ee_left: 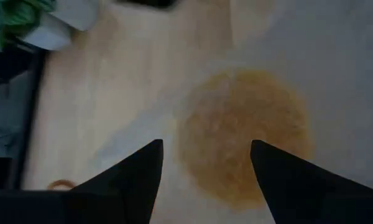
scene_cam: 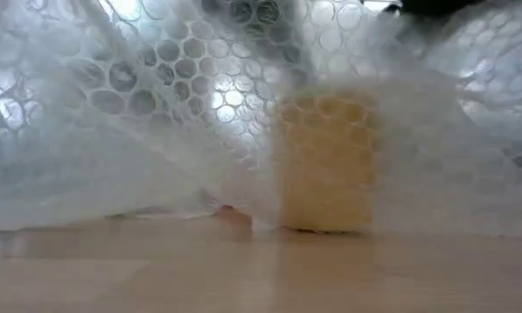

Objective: Wrap mug
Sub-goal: Wrap the yellow mug using the transparent bubble wrap

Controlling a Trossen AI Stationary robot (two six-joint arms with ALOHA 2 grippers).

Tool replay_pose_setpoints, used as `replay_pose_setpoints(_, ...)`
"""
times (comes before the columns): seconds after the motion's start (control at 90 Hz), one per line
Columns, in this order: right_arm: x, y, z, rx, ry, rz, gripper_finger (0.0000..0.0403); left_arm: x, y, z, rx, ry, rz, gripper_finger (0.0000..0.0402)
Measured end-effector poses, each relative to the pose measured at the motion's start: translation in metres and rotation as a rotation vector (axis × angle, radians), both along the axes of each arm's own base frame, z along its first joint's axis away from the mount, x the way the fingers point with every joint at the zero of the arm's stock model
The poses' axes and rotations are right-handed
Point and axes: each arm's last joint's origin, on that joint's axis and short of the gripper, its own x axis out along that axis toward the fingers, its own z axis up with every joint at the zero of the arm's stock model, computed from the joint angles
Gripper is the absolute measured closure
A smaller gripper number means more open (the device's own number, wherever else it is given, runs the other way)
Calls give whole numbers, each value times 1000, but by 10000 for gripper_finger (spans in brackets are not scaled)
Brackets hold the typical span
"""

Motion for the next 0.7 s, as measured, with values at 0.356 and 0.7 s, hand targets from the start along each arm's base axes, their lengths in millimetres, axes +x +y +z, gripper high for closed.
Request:
replay_pose_setpoints(0.356,14,-33,-13,-151,60,-211,347,-5,-4,11,-18,14,-25,172)
replay_pose_setpoints(0.7,53,-30,-19,-254,234,-211,399,-44,-25,75,-23,61,61,172)
